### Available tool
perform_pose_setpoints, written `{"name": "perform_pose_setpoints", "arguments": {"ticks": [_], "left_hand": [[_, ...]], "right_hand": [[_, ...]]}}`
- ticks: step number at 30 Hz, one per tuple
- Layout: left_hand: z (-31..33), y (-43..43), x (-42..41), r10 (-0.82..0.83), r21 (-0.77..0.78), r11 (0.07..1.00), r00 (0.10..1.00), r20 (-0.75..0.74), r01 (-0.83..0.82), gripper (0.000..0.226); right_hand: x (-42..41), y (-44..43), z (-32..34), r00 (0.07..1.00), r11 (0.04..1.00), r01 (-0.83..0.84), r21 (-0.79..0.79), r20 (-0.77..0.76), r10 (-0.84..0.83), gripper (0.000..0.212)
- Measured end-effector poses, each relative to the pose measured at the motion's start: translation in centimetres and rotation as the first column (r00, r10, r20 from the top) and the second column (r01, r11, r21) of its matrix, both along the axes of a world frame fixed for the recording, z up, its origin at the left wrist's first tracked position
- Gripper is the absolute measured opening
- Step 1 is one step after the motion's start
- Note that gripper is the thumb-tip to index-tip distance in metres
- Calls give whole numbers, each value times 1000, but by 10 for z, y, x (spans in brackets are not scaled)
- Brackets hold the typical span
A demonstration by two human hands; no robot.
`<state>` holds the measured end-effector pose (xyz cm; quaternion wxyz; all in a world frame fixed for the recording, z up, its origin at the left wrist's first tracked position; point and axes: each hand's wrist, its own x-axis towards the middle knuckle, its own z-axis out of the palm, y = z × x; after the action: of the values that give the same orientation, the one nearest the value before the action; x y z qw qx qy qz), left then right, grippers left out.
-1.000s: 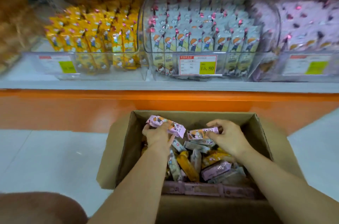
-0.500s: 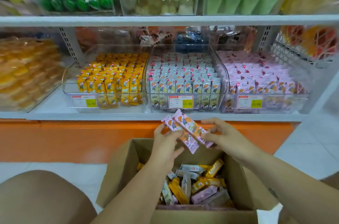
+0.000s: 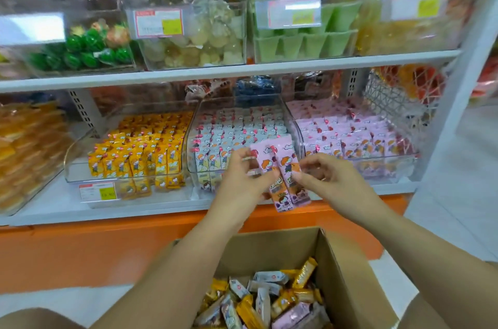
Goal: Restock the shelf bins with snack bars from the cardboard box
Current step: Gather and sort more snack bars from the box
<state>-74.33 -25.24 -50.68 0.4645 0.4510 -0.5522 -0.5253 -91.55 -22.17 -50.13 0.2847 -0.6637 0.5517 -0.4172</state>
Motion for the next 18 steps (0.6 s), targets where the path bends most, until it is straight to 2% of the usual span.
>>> {"name": "perform_pose_setpoints", "arguments": {"ticks": [2,6,9,13,18], "left_hand": [[11,-5,-13,-29,-91,995,997,70,35,54],[24,-20,-51,-49,-253,964,991,129,80,43],[29,-35,-87,-11,-384,918,977,215,95,43],[32,-53,-139,-23,-474,862,947,319,180,44],[20,-75,-188,-25,-498,828,903,429,260,48]], "right_hand": [[-10,-3,6,999,997,39,-63,16,-38,18],[-34,-12,13,989,975,133,-180,-32,-141,43],[-62,-22,11,970,941,239,-241,26,-240,52],[-100,-30,2,944,903,319,-289,183,-275,33],[-143,-41,-10,892,849,449,-281,196,-407,31]]}}
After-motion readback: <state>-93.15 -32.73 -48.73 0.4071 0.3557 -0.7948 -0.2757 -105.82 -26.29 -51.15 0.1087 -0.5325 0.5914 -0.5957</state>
